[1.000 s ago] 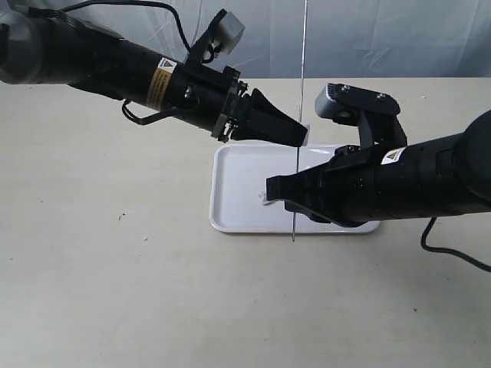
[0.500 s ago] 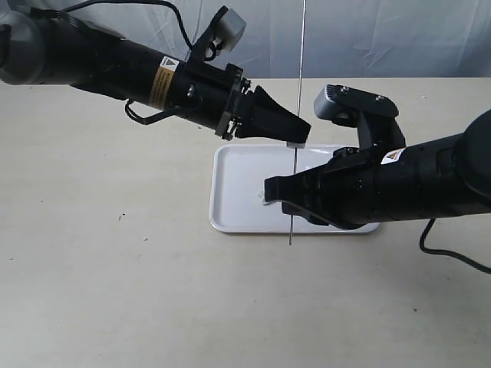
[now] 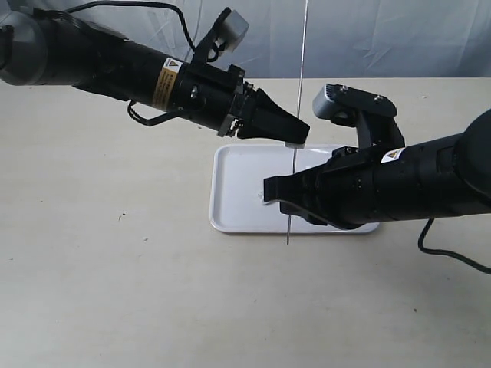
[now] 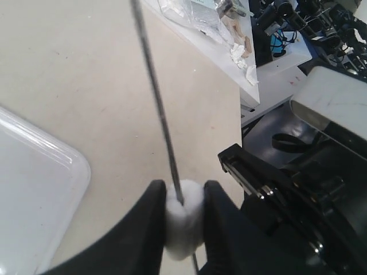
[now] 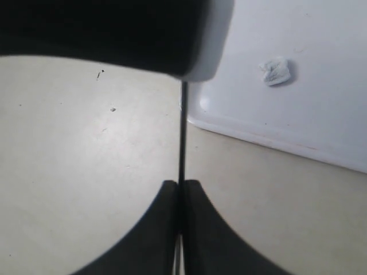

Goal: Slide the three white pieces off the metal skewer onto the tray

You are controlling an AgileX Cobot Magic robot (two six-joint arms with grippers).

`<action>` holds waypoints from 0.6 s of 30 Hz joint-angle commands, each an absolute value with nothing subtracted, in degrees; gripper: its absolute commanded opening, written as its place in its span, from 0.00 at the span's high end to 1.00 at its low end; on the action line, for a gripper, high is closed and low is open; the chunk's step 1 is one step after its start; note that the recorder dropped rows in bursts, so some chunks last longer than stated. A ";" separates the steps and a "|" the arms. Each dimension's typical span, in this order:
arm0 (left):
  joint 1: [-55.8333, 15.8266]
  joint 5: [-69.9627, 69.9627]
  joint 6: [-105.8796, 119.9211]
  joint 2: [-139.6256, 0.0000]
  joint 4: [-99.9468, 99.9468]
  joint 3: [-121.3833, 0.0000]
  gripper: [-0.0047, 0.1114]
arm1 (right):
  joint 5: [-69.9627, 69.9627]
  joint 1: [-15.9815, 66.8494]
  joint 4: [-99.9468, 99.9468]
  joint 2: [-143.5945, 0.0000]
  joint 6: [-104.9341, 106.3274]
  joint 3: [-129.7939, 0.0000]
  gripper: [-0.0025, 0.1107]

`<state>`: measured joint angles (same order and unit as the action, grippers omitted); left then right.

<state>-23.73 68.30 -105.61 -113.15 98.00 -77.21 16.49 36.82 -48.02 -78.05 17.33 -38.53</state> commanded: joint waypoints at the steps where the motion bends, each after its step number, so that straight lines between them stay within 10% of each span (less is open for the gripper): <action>1: -24.07 68.44 -105.27 -112.71 97.30 -77.11 0.78 | 16.49 36.65 -48.25 -77.65 17.94 -38.66 0.98; 18: -24.07 66.32 -103.96 -112.71 92.62 -77.11 0.81 | 18.26 37.77 -46.95 -78.89 18.45 -37.98 0.98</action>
<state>-23.95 67.19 -104.51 -113.15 96.27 -77.10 17.02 36.82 -47.83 -78.05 17.80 -38.42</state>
